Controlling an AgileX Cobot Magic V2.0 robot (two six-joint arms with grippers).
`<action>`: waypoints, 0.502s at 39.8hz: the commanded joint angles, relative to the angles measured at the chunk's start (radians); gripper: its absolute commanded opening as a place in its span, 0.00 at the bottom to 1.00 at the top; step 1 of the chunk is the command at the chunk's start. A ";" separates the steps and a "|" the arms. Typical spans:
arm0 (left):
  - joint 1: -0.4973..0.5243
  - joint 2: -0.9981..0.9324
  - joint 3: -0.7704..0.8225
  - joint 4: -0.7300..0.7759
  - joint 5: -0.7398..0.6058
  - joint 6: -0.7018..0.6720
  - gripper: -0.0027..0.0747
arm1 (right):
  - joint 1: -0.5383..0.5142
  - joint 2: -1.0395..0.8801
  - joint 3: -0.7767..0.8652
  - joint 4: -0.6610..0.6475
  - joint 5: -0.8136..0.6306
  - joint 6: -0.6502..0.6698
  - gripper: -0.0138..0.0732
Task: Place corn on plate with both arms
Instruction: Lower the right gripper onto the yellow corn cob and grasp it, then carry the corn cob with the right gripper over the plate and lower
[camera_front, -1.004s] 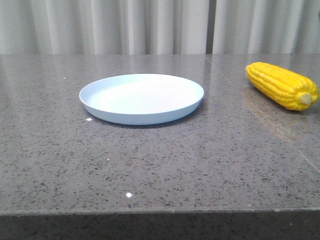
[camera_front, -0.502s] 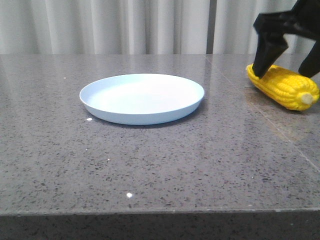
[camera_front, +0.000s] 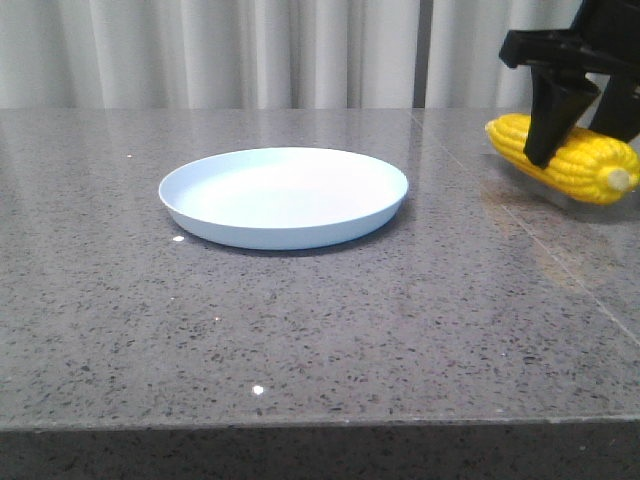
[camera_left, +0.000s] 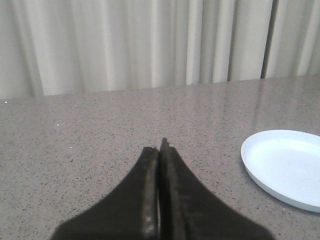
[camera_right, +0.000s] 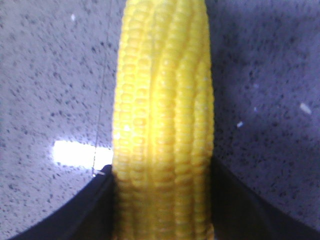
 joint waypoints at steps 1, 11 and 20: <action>0.003 0.008 -0.026 -0.007 -0.077 -0.006 0.01 | 0.002 -0.038 -0.059 0.011 -0.015 -0.011 0.29; 0.003 0.008 -0.026 -0.007 -0.077 -0.006 0.01 | 0.089 -0.059 -0.167 0.008 0.069 0.003 0.29; 0.003 0.008 -0.026 -0.007 -0.077 -0.006 0.01 | 0.347 -0.017 -0.240 -0.189 0.043 0.278 0.29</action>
